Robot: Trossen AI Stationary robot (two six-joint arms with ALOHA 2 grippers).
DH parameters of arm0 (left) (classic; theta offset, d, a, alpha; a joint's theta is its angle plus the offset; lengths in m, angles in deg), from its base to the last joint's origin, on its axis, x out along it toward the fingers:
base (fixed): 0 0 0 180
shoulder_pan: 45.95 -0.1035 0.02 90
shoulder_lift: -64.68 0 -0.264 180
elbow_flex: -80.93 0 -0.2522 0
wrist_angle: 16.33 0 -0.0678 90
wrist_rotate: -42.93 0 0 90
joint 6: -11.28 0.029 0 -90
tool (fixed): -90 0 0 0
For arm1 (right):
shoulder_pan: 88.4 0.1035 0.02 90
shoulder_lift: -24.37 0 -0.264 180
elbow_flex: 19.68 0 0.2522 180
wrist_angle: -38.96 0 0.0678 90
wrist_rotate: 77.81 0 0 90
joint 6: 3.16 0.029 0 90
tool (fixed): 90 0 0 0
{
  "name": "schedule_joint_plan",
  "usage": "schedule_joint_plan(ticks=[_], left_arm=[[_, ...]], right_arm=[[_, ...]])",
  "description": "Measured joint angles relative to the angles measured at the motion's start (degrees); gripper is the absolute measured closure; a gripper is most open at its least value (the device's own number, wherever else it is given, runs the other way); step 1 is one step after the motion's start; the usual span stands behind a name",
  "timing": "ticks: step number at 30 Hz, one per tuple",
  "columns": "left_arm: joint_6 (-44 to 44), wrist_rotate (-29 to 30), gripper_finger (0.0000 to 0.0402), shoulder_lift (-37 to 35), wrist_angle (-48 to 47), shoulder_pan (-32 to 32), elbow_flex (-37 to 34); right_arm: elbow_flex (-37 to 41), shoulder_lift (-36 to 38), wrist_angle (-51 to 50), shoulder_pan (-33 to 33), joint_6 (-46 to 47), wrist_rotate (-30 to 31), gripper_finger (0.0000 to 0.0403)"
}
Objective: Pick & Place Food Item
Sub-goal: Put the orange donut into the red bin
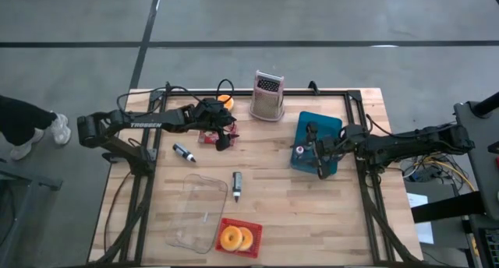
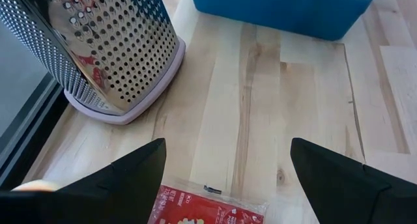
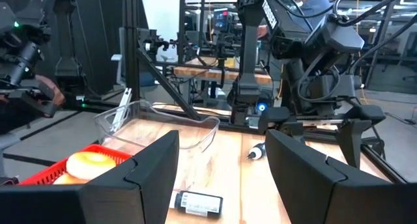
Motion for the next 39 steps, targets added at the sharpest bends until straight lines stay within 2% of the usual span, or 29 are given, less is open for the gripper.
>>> schedule_joint_plan(ticks=[23,29,34,39], left_arm=[[-0.68,0.92,0.0069,0.0,0.91,-1.17,0.0],[-1.4,3.28,0.0069,0.2,1.15,-2.39,0.0],[-1.6,3.37,0.0069,2.32,0.94,-3.37,0.35],[-2.01,3.54,0.0069,6.53,-2.26,-3.87,4.64]], right_arm=[[0.04,-0.02,0.0,0.0,-0.2,-0.04,0.0179],[0.04,-0.02,0.0,0.0,-0.17,-0.04,0.0179],[0.04,-0.07,0.0,0.0,-0.24,-0.03,0.0179],[0.04,-0.07,0.08,-0.02,-0.6,-0.02,0.0179]])
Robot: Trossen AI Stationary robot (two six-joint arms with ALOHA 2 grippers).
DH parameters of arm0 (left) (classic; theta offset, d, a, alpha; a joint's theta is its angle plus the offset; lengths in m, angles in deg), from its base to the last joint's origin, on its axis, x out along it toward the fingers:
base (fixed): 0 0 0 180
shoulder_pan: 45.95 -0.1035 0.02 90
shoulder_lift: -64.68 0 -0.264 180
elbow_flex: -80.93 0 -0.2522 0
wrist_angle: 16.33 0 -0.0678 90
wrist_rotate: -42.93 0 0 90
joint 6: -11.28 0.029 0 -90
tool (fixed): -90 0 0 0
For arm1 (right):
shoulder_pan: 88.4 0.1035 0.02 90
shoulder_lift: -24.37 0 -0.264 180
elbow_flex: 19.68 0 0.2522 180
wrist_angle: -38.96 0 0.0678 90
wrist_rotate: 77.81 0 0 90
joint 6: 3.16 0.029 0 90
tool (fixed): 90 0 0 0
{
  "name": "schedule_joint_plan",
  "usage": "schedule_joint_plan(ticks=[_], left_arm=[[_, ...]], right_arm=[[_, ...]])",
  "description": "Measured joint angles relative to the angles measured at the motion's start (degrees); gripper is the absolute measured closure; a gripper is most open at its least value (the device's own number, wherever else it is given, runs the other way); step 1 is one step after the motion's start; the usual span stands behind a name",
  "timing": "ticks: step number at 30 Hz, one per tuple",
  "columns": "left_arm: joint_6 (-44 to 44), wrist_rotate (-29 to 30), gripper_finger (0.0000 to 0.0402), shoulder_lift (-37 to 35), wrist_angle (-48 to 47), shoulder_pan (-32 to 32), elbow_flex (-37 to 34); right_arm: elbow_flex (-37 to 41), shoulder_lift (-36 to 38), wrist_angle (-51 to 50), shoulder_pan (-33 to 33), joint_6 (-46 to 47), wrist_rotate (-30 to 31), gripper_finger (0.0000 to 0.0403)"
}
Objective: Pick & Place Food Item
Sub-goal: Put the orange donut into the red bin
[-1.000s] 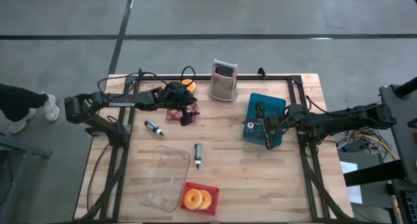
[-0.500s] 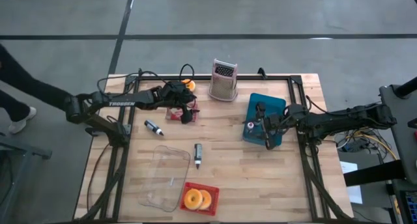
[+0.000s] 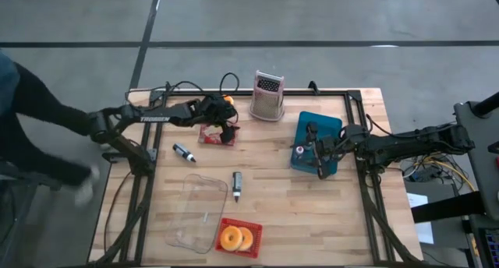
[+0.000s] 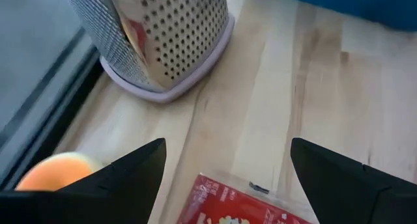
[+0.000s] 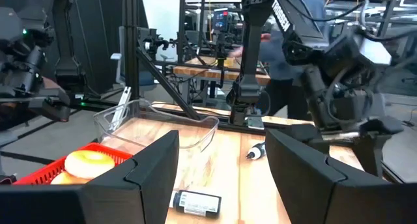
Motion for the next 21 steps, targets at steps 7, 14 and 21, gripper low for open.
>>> schedule_joint_plan(ticks=[7,14,21], left_arm=[[0.06,7.32,0.0069,6.11,-13.83,-0.65,10.64],[-1.73,9.79,0.0069,10.72,-23.72,-2.75,20.01],[-5.23,9.78,0.0069,15.01,-30.46,-5.54,26.41]], right_arm=[[0.0,0.07,0.03,0.01,0.46,-0.01,0.0179],[0.0,0.09,-0.03,0.04,0.49,-0.09,0.0179],[0.0,0.07,-0.18,0.04,0.36,-0.13,0.0179]])
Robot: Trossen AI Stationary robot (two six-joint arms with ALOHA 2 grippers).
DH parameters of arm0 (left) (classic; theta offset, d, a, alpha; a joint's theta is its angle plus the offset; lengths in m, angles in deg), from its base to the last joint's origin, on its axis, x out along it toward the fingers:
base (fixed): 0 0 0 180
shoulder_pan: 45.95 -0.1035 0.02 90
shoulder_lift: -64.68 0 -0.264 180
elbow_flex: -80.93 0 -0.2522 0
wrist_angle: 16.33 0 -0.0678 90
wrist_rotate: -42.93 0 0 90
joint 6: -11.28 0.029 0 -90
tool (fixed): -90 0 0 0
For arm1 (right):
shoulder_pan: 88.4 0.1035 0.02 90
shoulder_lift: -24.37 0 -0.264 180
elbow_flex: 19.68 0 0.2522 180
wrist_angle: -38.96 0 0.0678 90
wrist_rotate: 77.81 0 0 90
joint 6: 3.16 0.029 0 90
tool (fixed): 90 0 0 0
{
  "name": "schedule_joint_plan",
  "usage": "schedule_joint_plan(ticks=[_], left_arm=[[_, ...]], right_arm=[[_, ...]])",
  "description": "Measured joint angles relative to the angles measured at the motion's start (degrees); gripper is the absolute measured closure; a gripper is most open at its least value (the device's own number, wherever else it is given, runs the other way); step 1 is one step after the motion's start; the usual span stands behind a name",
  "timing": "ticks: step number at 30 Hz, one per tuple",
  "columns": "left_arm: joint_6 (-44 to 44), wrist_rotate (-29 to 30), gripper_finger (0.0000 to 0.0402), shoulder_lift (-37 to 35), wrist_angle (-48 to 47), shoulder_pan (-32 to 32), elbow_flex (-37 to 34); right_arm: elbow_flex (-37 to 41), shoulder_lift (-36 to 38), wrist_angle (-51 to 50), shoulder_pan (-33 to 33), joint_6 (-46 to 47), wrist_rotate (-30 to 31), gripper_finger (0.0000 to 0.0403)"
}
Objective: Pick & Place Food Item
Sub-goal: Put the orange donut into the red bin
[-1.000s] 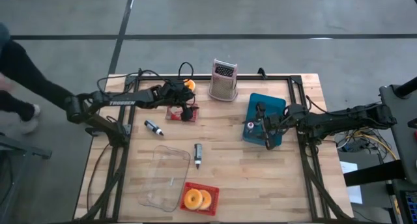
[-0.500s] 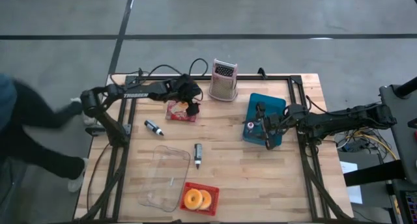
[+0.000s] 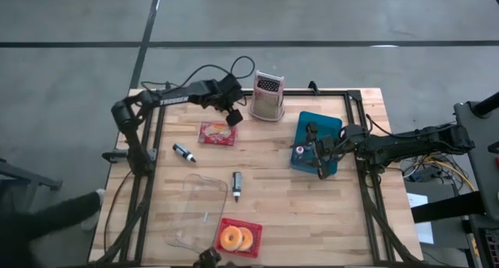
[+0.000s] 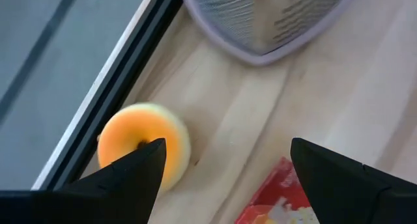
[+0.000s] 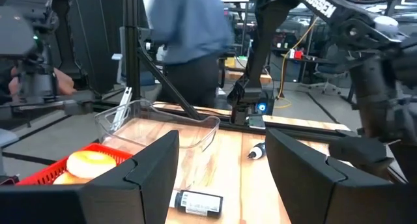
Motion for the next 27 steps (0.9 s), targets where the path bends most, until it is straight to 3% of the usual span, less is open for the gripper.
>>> schedule_joint_plan(ticks=[8,17,22,27], left_arm=[[-3.58,-4.55,0.0069,2.76,-3.56,-4.07,2.61],[-4.24,-5.21,0.0069,2.92,-3.28,-5.2,2.61],[-1.06,-7.81,0.0069,2.92,-4.75,-5.17,2.68],[4.14,-8.0,0.0069,2.98,-13.42,-3.76,6.82]], right_arm=[[0.02,0.0,-0.93,0.0,-0.35,-0.07,0.0179],[0.02,0.0,-1.27,0.0,-0.47,-0.2,0.0179],[0.02,0.0,-1.25,0.0,-0.71,-0.2,0.0179],[0.02,0.0,-1.21,0.0,-0.81,-0.18,0.0179]])
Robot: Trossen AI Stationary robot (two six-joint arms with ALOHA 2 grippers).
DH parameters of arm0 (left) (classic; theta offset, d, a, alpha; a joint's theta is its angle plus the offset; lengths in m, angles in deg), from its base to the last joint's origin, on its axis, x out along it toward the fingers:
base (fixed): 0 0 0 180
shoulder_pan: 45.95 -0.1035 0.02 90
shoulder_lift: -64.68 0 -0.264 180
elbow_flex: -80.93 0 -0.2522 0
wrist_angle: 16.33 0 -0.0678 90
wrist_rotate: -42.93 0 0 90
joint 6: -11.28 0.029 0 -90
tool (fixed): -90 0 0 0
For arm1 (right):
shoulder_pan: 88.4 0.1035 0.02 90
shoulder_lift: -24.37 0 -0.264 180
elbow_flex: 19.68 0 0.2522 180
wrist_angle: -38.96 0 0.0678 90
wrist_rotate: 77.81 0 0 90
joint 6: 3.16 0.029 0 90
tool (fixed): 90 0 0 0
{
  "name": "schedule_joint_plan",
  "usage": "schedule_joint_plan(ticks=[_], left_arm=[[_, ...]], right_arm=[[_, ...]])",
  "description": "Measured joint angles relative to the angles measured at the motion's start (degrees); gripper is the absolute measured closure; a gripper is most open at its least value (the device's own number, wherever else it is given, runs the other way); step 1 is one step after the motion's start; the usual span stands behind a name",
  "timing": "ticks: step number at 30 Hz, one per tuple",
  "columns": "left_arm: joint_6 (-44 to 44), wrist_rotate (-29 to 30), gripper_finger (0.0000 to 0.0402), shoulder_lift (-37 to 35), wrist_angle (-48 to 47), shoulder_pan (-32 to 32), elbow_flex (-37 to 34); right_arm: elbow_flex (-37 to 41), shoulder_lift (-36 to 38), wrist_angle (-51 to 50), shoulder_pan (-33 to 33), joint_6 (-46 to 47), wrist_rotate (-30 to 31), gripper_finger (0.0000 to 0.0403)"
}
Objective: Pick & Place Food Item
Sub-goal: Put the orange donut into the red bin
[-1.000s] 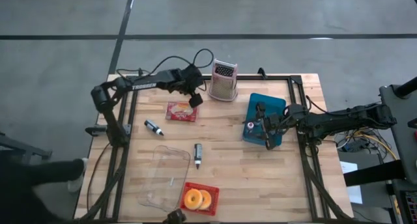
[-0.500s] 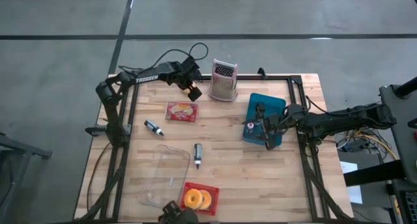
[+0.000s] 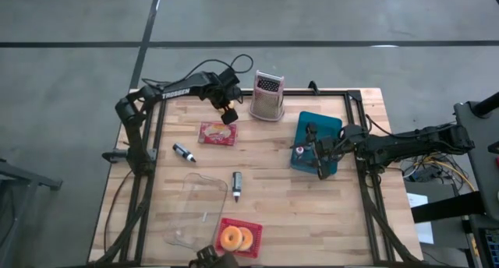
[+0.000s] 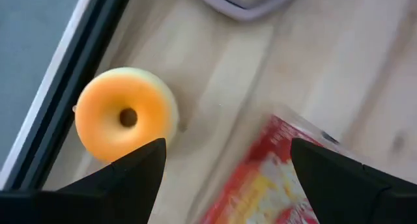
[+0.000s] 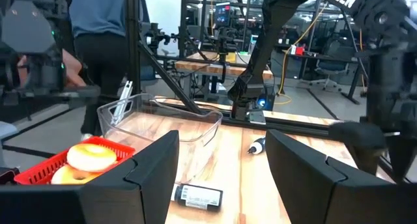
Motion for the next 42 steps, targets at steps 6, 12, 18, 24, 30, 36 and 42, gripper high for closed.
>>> schedule_joint_plan(ticks=[6,12,18,24,30,36,42], left_arm=[[3.63,0.4,0.0069,0.44,-8.2,-0.01,7.22],[4.55,4.16,0.0069,6.08,-13.33,-0.94,13.29],[0.27,7.43,0.0069,15.23,-19.6,-0.84,20.59],[-3.89,11.92,0.0069,18.46,-19.0,-0.31,25.71],[-7.85,5.06,0.0069,18.75,-19.17,-0.15,28.76],[-15.6,-0.02,0.0073,18.74,-15.51,0.1,30.16],[-21.04,0.39,0.0082,18.86,-13.16,-0.07,30.02]], right_arm=[[0.0,0.0,0.14,0.0,-0.83,0.05,0.0179],[0.0,0.0,0.36,0.0,-0.63,0.14,0.0179],[0.0,0.0,0.39,0.0,-0.18,0.14,0.0179],[0.0,0.0,0.05,0.0,0.24,0.14,0.0179],[0.0,0.0,-0.1,-0.02,0.2,0.12,0.0179],[0.0,0.0,-0.08,-0.02,0.02,0.12,0.0179],[0.0,0.0,-0.1,-0.02,0.01,0.12,0.0179]])
